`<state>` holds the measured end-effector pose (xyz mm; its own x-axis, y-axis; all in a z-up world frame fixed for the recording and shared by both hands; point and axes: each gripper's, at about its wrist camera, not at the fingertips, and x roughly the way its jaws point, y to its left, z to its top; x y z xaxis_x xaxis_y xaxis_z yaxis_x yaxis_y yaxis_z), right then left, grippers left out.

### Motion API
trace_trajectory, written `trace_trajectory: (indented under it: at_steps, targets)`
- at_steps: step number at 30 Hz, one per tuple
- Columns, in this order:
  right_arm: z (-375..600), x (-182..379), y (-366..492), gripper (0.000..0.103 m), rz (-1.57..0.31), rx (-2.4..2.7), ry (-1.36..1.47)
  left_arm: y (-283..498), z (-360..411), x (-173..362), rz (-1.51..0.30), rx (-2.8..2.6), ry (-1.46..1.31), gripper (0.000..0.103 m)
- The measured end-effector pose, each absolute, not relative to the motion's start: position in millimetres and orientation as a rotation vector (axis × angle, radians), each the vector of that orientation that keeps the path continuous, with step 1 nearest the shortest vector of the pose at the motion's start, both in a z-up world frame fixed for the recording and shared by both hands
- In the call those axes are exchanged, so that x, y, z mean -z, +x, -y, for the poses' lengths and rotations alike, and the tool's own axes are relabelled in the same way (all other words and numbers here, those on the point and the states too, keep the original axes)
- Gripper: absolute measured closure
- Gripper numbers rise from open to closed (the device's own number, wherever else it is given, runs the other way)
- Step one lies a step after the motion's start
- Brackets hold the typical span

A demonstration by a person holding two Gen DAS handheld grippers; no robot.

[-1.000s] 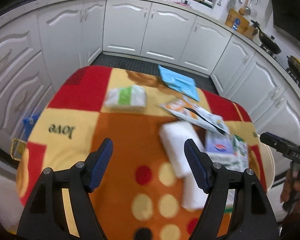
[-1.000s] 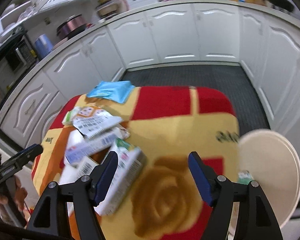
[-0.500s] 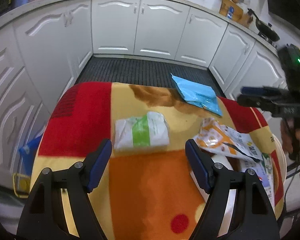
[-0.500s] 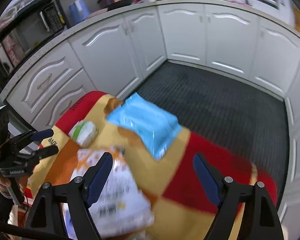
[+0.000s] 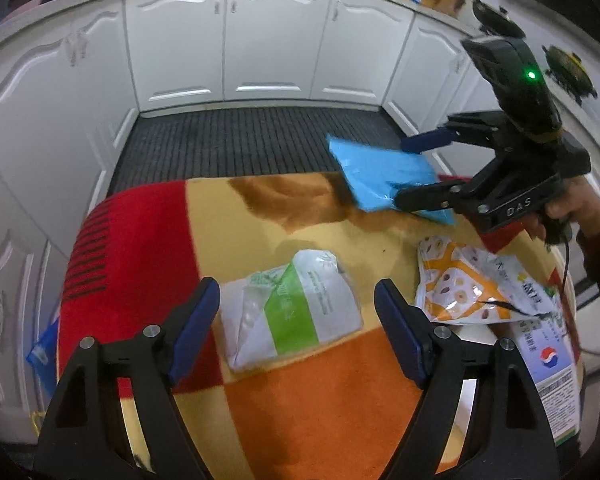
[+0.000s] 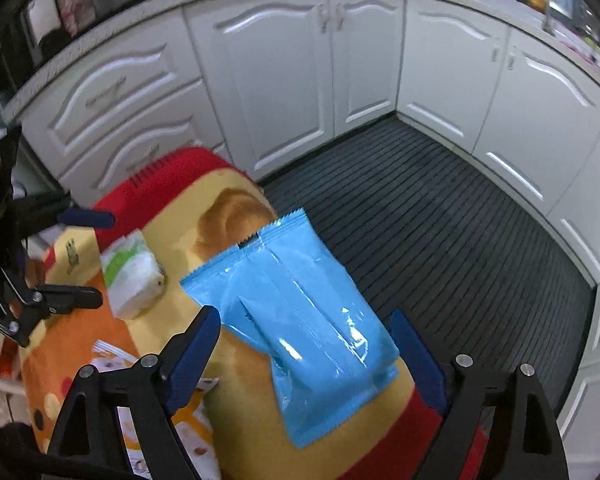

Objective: Collect trash
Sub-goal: 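Grasp the blue packet with the right tool while the left tool grasps the white-green packet, then lift the blue packet and white-green packet off the blanket with both tools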

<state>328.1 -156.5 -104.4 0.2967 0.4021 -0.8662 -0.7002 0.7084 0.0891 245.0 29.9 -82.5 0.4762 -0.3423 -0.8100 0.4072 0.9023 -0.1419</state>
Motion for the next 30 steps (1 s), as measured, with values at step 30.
trace_trajectory:
  at_steps: [30]
  targets:
    - [189, 35, 167, 0.049, -0.864, -0.692, -0.276, 136, -48, 53, -0.933, 0.339, -0.002, 0.056]
